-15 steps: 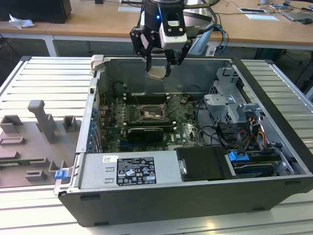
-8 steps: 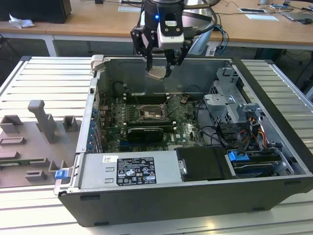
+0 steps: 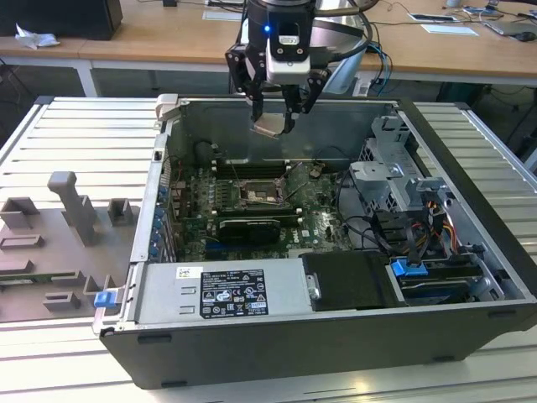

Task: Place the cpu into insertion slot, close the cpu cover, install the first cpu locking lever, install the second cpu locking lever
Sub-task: 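Place the cpu into insertion slot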

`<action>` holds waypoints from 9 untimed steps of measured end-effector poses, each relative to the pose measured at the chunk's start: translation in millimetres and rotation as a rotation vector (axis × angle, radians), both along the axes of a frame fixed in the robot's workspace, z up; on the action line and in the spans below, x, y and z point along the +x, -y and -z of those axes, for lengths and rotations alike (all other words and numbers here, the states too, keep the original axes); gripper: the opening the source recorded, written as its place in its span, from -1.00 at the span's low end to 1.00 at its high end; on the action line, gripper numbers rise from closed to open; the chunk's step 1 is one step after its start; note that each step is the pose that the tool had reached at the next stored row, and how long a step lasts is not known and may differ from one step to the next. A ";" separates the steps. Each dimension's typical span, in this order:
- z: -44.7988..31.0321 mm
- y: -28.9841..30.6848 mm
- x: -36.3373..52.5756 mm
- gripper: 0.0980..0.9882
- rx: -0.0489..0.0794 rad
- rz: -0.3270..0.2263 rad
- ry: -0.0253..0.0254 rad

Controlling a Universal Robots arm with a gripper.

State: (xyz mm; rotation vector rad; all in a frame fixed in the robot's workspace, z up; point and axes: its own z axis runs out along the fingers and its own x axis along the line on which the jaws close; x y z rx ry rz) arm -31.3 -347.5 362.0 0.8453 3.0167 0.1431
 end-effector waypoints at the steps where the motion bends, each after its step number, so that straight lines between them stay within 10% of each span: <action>1: 0.0 0.0 0.0 0.00 0.000 0.014 0.0000; 9: 0.5 -0.1 0.0 0.00 0.000 0.050 0.0001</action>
